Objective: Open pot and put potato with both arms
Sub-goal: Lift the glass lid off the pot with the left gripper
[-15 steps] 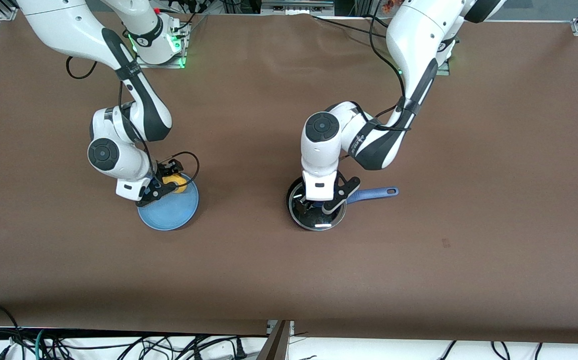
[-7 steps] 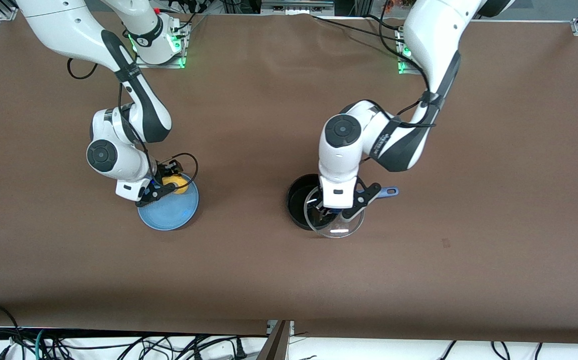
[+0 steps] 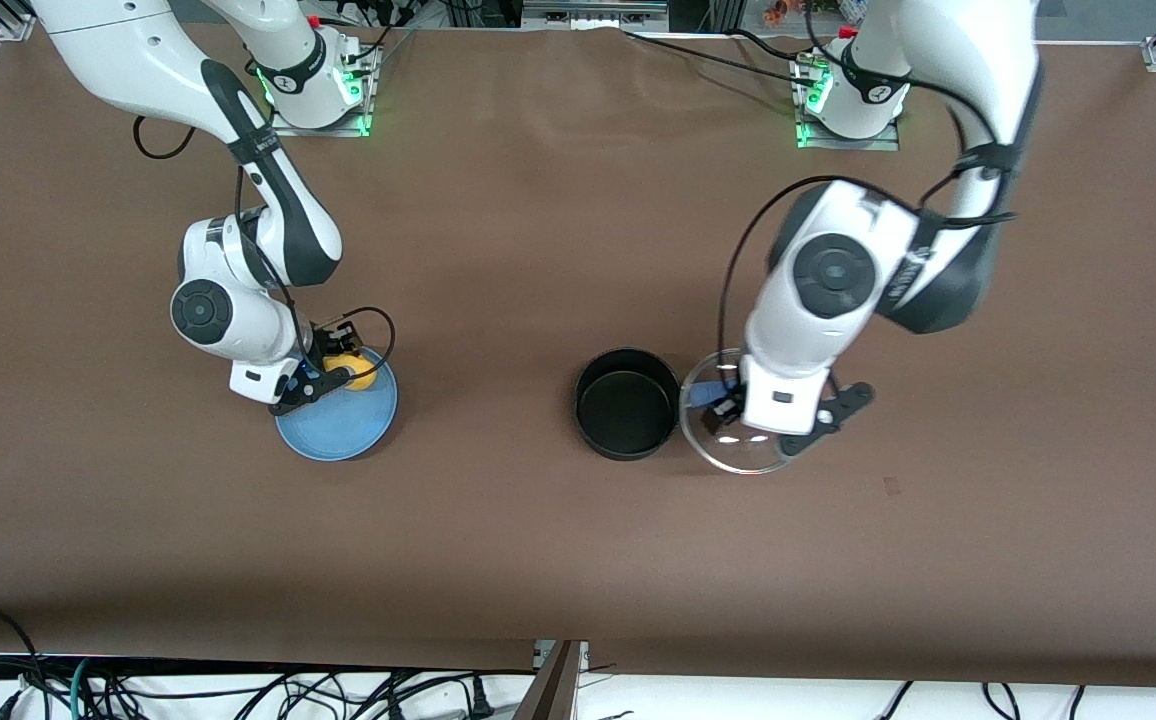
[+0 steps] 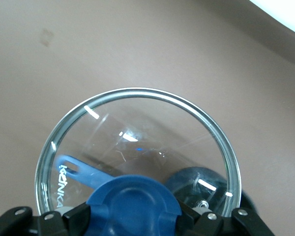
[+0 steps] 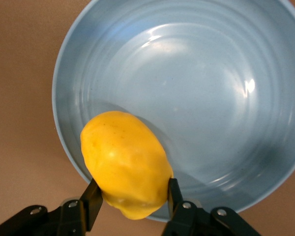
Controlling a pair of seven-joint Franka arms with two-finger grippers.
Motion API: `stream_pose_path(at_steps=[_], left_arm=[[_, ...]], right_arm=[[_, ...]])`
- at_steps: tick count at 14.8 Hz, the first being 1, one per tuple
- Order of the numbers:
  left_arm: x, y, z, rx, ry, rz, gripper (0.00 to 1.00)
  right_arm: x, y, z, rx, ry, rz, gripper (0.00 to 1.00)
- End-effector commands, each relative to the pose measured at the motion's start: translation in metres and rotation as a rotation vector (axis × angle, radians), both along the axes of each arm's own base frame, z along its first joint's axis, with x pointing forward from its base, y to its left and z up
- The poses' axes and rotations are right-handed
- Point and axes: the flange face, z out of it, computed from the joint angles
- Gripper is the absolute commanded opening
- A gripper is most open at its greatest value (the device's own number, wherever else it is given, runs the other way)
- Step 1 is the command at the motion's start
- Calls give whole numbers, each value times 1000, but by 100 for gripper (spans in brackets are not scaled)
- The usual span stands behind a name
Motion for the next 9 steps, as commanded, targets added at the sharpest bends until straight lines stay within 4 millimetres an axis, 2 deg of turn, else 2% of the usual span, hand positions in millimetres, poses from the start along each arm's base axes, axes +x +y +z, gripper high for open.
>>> stream_pose_path(at_steps=[1,2,4,9], left_arm=[[0,44,30,-34,36,-100,23],[2,63,36,-30,44,-134,23],[7,94,36,-27,57,-185,25],[6,168,21,-22,90,-305,27]], right_arm=[[10,-6,20,20,25,-3,53],[13,-5,28,28,38,-10,53],[21,-3,43,30,58,-11,53],[32,4,90,95,97,-70,53]])
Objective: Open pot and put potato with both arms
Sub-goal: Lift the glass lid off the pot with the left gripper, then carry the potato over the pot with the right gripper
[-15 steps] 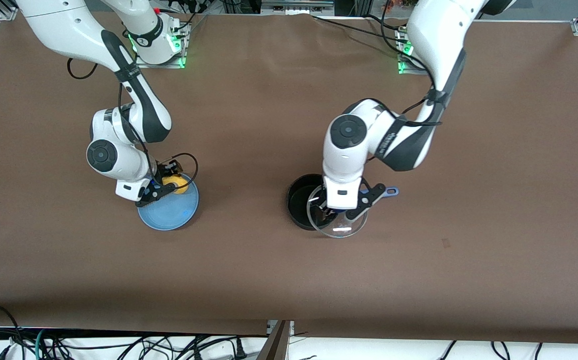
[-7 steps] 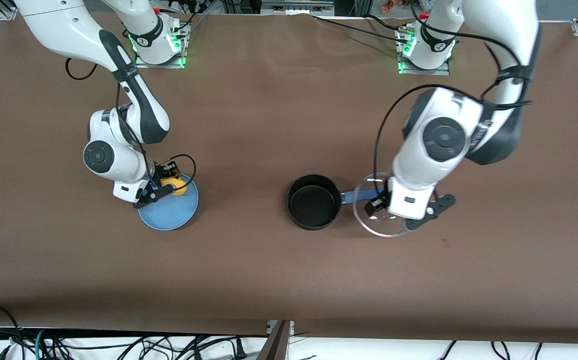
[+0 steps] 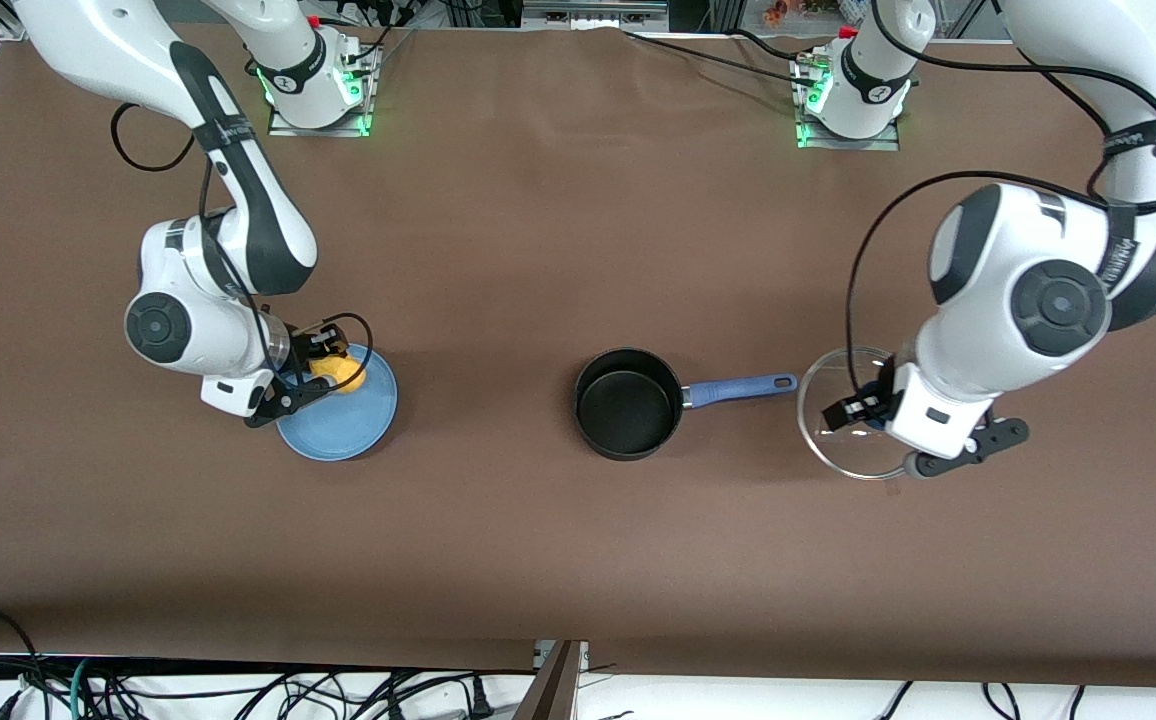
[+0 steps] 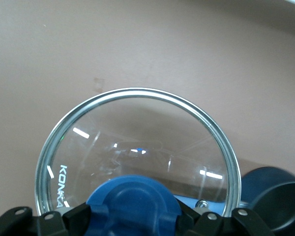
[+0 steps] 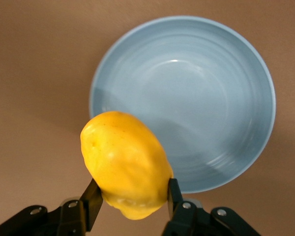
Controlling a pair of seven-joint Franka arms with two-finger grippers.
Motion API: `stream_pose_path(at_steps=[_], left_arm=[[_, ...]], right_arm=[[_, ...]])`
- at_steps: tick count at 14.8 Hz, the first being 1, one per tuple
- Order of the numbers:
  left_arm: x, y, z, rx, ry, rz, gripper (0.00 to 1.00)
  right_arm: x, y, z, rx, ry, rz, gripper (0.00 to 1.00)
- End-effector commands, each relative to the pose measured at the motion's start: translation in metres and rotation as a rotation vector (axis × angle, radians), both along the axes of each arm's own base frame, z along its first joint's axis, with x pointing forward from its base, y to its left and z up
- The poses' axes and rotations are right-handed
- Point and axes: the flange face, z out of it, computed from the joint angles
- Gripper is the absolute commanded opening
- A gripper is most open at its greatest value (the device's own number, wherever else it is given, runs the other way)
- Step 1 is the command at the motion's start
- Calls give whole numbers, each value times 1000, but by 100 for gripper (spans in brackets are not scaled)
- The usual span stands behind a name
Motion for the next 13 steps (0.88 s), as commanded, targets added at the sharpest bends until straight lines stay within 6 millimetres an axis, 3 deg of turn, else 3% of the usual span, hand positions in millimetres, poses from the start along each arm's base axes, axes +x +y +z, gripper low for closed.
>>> stream_pose_path(at_steps=[1,3,6,8,10,13], left_arm=[[-15,38,4,-25,15,-81,27],[-23,55,-5,-27,-3,-112,27],[-47,69,-53,-27,-80,-125,27],[-61,79,-78,-28,-120,-135,27],[-69,83,-85,-26,-106,-161,27],[-78,95,-99,-25,-81,-174,27]], right_arm=[[3,4,26,45,25,-29,53],[5,12,38,36,26,-80,52],[5,60,64,35,17,-150,52],[0,99,78,34,16,-229,52],[-10,141,85,22,27,-319,52],[-33,223,83,-15,41,-434,52]])
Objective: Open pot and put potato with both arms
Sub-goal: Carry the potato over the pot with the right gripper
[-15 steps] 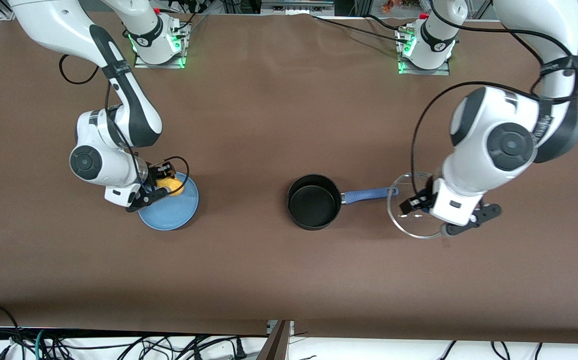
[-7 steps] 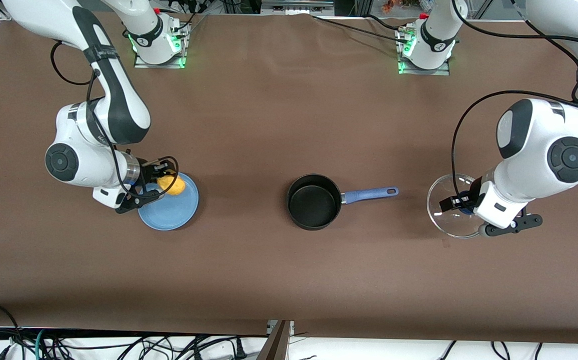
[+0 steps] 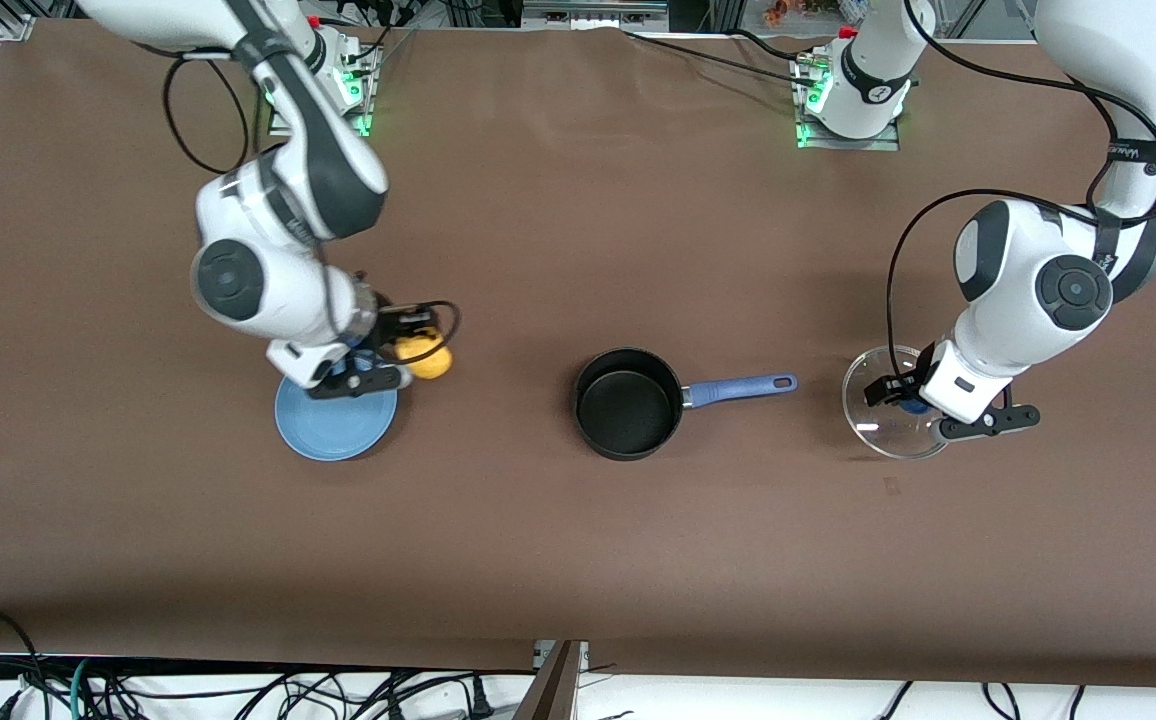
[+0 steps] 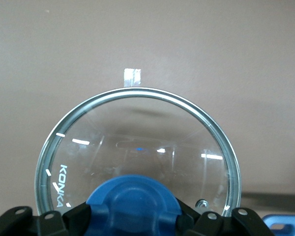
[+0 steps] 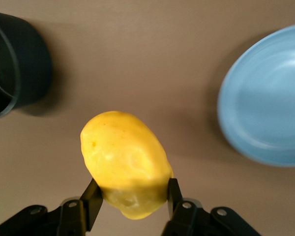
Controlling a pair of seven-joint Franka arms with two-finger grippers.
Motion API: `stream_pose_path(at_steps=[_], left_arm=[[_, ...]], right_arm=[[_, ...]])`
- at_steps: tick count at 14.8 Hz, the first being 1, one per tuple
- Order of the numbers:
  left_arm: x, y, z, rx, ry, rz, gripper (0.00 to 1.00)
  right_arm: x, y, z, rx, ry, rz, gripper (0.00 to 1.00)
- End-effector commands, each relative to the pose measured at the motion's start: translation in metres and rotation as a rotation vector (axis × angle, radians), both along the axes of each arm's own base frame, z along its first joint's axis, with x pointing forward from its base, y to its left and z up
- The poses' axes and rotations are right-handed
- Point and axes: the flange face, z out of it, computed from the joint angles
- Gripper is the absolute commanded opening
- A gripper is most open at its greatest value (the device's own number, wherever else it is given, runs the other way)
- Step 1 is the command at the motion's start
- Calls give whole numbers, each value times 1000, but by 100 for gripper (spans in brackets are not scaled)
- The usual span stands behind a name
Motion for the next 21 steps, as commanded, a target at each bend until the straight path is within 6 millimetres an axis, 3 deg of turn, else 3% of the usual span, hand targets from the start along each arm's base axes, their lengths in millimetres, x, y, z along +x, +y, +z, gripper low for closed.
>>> stream_pose_path(at_steps=[1,2,6,10,14,16,19,20,21], left_arm=[[-20,9,4,-14,-6,-27,27],[-23,9,0,-14,-11,-28,27],[-51,9,-34,-16,-47,-32,27],[-73,10,-66,-17,-62,-36,27],[-79,10,-82,-17,-39,-40,30],[-78,10,-80,-17,-42,-42,46],[-78,9,-80,-17,-43,-43,61],[-77,10,-78,-17,-46,-40,64],[-77,10,-78,-17,-46,-42,69]], right_arm=[[-11,68,-3,-17,21,-128,52],[-11,87,-2,-6,8,-181,52],[-43,178,-24,34,-24,-376,52],[-52,225,-41,82,-60,-508,52],[-45,237,-45,148,-88,-561,53],[-43,238,-46,160,-88,-568,61],[-38,234,-43,175,-106,-560,70],[-34,232,-41,187,-116,-566,76],[-34,232,-41,192,-119,-569,100]])
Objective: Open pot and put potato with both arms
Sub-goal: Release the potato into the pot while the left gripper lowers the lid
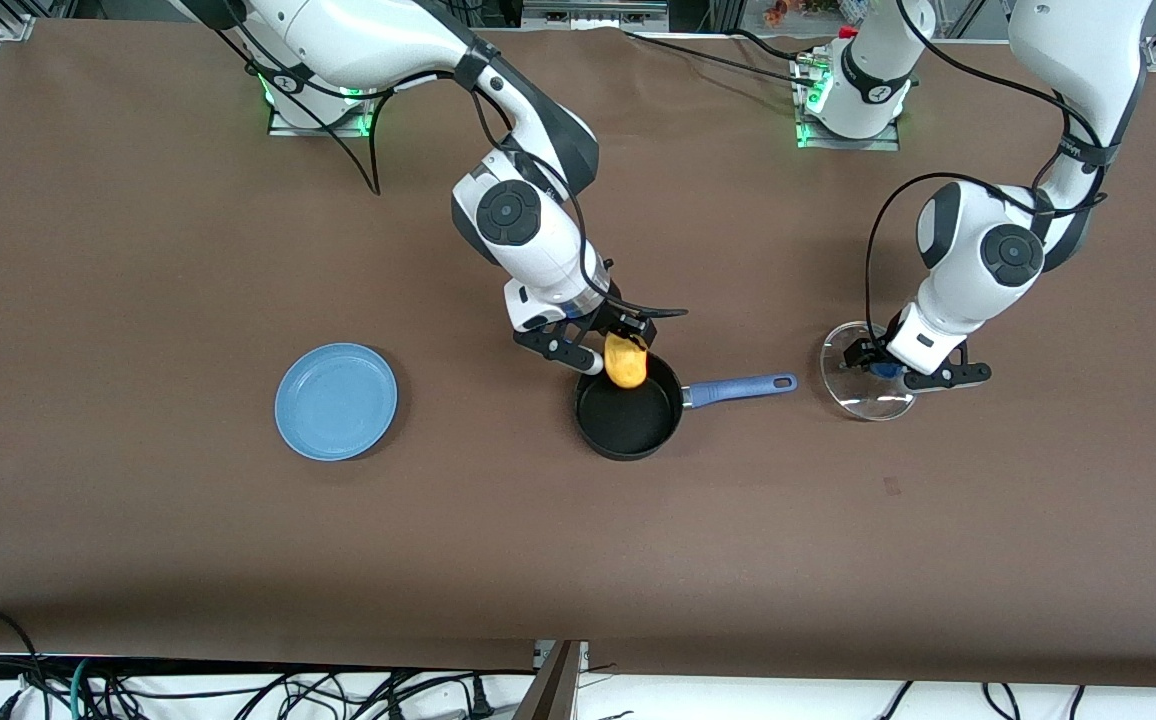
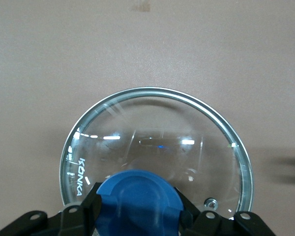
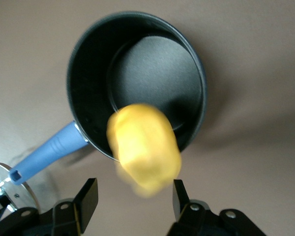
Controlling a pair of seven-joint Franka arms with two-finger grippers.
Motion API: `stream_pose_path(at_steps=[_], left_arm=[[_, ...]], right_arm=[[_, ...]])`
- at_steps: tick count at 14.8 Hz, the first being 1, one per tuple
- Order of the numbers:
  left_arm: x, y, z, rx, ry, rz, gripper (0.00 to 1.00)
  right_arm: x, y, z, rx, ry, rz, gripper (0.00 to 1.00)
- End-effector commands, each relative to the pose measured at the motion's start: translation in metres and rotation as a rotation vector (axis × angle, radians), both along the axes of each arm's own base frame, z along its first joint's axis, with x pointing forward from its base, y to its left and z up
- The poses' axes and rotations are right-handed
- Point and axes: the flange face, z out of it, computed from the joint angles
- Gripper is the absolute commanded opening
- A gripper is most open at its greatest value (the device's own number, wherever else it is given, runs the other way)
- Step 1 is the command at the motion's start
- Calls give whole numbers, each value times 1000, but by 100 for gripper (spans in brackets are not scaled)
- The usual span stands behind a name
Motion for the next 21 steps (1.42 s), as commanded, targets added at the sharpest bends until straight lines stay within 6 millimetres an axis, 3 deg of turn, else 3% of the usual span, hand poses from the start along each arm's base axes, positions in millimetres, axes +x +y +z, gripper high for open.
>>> stream_pose_path(at_steps=[1,4,7,11,14,16,21], left_arm=[[0,2,9,-5,-19,-19,72],[0,3,10,-5,-21,-18,82],[2,3,15,-4,-31,-18,82],[15,2,39,-10,-76,3,87],[27,2,56,-12,-93,8,87],[40,1,79,-8,-57,13,89],[53,0,194,17,49,9,89]], right_arm=[[7,2,7,15,-26,-11,100],[11,-3,14,13,-30,-15,100],[24,-29,44,-32,-57,20,100],[58,-120,85,-200,7,87,100],[72,-186,120,-250,51,148,100],[72,-231,145,-281,53,171,100],[51,-328,206,-323,58,293,100]])
